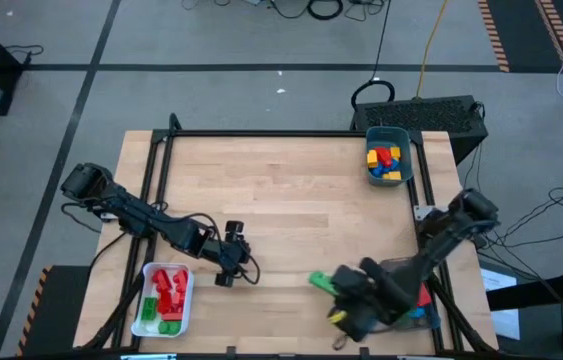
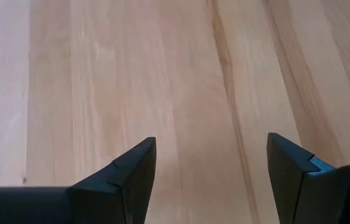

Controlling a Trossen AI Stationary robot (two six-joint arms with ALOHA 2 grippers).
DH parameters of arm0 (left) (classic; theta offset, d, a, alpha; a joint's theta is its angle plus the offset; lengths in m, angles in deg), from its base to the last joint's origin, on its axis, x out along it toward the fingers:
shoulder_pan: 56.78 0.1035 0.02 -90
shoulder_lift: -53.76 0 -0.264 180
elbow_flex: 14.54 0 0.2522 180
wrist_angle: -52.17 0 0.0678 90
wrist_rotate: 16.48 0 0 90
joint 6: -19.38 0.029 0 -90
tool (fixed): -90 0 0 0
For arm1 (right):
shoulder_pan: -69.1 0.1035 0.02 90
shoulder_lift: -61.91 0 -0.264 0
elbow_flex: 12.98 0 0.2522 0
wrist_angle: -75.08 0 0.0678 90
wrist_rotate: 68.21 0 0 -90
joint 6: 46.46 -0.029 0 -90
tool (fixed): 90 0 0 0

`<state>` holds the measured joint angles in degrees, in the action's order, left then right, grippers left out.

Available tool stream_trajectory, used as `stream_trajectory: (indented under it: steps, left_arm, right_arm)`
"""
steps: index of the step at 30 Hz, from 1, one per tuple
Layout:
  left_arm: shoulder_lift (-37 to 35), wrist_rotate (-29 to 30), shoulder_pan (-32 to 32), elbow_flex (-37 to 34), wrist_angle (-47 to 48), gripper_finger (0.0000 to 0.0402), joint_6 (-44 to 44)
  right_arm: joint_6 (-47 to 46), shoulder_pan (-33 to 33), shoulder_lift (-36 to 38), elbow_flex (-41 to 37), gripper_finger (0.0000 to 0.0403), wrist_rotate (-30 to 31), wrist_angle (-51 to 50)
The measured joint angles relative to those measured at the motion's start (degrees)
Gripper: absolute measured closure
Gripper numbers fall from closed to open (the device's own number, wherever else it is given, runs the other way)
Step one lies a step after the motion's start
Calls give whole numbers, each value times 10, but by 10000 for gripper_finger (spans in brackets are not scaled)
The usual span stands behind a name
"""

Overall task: Sort blocks by size
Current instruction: Put the four stud green game piece into the transparent black bin

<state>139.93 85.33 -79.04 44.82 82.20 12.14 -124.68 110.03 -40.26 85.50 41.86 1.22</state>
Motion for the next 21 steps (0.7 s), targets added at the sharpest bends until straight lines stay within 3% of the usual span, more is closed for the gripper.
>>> stream_trajectory:
  steps: [12,21]
  left_arm:
    - [0,3,0,0,-25,183,0]
    - [0,3,0,0,-25,183,-14]
  right_arm:
    - [-470,141,22,0,244,-11,-240]
    - [-493,172,8,0,244,-141,-246]
